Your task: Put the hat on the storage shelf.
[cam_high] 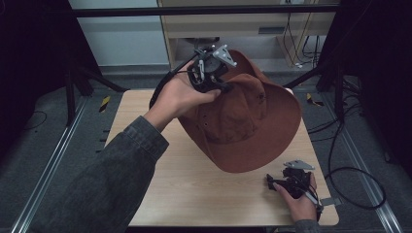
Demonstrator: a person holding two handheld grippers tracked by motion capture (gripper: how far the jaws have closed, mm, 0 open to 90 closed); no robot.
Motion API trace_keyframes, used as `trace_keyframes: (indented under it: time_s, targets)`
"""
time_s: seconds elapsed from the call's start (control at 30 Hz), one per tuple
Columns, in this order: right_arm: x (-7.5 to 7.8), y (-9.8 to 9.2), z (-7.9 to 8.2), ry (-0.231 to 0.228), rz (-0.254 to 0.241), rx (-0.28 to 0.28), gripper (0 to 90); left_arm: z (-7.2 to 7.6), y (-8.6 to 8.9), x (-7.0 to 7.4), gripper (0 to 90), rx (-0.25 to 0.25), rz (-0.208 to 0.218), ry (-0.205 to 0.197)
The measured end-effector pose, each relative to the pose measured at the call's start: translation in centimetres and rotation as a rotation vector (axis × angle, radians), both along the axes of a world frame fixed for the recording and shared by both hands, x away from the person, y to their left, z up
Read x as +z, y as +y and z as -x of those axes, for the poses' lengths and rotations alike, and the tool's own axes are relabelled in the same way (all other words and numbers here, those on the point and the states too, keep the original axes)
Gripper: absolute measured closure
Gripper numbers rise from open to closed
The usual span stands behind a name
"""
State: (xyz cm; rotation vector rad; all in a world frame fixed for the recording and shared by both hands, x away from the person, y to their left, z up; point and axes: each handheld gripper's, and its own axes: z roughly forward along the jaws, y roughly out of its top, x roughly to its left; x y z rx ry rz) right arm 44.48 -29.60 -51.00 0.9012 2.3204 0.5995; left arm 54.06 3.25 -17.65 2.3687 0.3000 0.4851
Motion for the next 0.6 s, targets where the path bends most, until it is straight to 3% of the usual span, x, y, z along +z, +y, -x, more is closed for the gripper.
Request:
trace_keyframes:
  time_s: [0.3,0.47,0.6]
  targets:
    - [0.0,0.0,0.0,0.0,0.0,0.0,0.6,-0.9,-1.5,-0.5,88.7,0.0,-0.009,0.012]
    - [0.0,0.0,0.0,0.0,0.0,0.0,0.6,-1.6,-2.1,-1.4,88.7,0.006,-0.034,0.015]
    - [0.0,0.0,0.0,-0.001,0.0,0.0,0.6,-2.0,-2.6,-1.6,88.7,0.004,-0.026,0.028]
